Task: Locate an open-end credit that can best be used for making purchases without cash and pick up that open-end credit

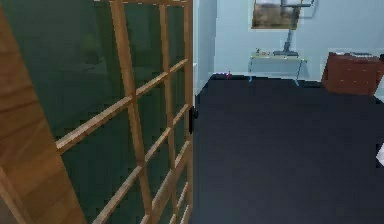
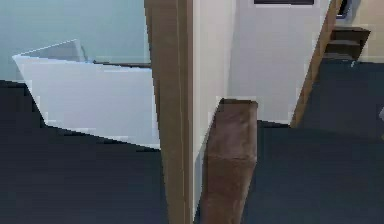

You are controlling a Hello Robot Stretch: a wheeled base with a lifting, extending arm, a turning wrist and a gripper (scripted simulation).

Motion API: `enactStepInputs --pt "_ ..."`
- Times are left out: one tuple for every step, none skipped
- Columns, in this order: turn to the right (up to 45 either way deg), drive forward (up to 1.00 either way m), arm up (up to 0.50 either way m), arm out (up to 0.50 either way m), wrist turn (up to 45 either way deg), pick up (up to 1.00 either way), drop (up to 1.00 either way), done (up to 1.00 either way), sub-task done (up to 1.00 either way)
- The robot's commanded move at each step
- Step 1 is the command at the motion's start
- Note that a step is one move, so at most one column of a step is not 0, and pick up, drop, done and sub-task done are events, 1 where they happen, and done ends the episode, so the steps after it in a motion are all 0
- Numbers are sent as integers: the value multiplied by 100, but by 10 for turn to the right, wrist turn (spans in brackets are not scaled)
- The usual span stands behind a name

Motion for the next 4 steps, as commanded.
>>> enactStepInputs --pt "210 0 0 0 0 0 0 0 0" --pt "30 0 0 0 0 0 0 0 0" --pt "0 100 0 0 0 0 0 0 0" --pt "0 100 0 0 0 0 0 0 0"
